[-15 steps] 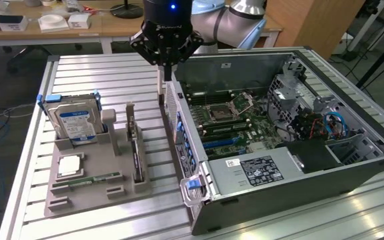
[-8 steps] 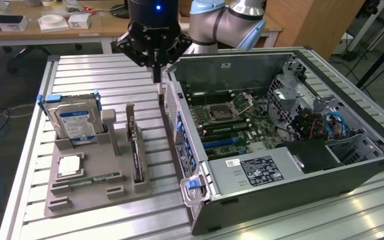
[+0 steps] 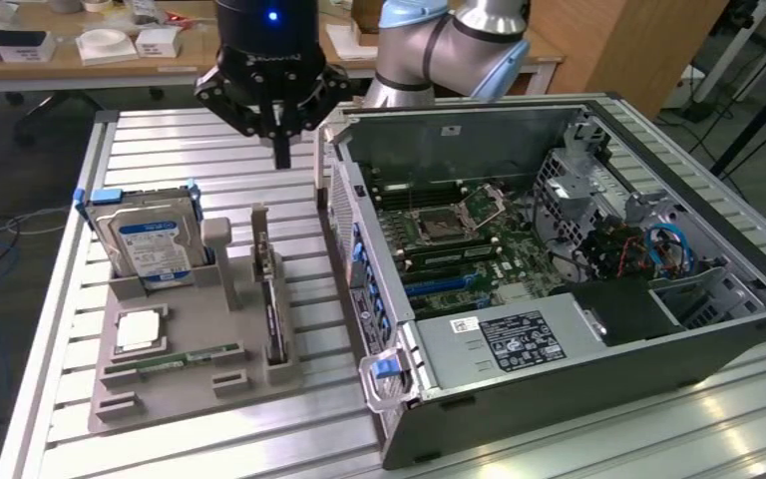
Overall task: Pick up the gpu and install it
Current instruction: 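Reach for the gpu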
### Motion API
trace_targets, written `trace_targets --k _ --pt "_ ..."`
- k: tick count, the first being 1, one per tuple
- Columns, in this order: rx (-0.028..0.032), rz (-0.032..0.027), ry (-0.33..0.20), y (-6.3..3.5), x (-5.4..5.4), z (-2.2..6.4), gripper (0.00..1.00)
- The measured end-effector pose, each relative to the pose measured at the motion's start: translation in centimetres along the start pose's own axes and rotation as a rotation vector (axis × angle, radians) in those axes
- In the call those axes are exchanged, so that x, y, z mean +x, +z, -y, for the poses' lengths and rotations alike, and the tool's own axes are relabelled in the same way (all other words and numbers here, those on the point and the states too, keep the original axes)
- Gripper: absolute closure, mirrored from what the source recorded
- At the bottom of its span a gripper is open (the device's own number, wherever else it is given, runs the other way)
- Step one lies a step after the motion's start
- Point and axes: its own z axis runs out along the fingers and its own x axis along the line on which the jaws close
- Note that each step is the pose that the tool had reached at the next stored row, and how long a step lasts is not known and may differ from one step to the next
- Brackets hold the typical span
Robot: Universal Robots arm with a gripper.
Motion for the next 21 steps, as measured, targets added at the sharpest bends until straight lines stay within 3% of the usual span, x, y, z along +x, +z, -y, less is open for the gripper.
trace_targets --k 4,13,19,21 --pt "0.0000 -0.0001 -0.001 0.00 1.1 0.01 0.89" --pt "0.0000 -0.0001 -0.003 -0.03 2.4 0.08 0.89" --pt "0.0000 -0.0002 -0.003 -0.03 2.4 0.08 0.89" --pt "-0.0001 -0.0001 -0.003 -0.03 2.4 0.08 0.77"
